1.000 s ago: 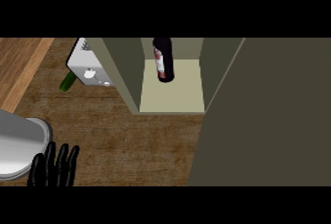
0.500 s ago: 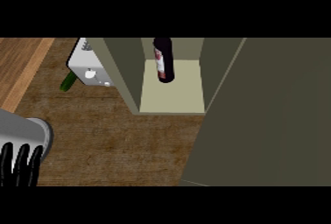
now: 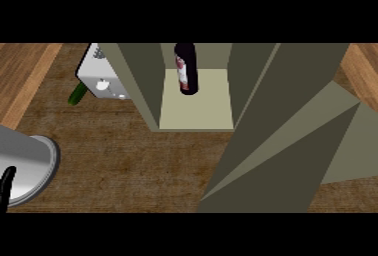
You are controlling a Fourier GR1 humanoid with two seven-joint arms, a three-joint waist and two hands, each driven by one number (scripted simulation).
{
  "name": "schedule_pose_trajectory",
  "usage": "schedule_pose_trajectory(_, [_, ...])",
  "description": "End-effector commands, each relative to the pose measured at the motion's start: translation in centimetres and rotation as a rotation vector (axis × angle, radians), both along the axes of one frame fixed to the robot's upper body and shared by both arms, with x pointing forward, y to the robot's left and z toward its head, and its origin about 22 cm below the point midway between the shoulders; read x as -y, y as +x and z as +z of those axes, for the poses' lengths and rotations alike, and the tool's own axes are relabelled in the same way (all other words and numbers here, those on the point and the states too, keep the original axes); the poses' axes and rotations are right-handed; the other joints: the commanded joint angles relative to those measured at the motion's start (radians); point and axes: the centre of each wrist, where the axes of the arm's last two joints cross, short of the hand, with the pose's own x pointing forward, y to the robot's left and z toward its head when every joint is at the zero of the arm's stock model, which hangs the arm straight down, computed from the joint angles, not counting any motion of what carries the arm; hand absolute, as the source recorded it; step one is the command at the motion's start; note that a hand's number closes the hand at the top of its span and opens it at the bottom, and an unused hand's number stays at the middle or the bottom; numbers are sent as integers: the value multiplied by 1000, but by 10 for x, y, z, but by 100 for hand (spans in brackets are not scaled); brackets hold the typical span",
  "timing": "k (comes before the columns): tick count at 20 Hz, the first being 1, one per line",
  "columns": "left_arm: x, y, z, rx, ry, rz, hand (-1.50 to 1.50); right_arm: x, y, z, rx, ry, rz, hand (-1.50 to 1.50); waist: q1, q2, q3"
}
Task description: Pick up the wine, place it into the cabinet and close the cabinet
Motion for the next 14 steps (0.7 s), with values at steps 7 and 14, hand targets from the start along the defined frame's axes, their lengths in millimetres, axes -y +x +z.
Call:
schedule_pose_trajectory(7, [-23,7,6,12,-25,-31,-150,-36,-28,21,162,29,10,150,13,1,-1])
schedule_pose_trajectory(14, [-16,4,2,0,-68,-67,-150,-57,-8,27,236,13,-78,150,22,7,-1])
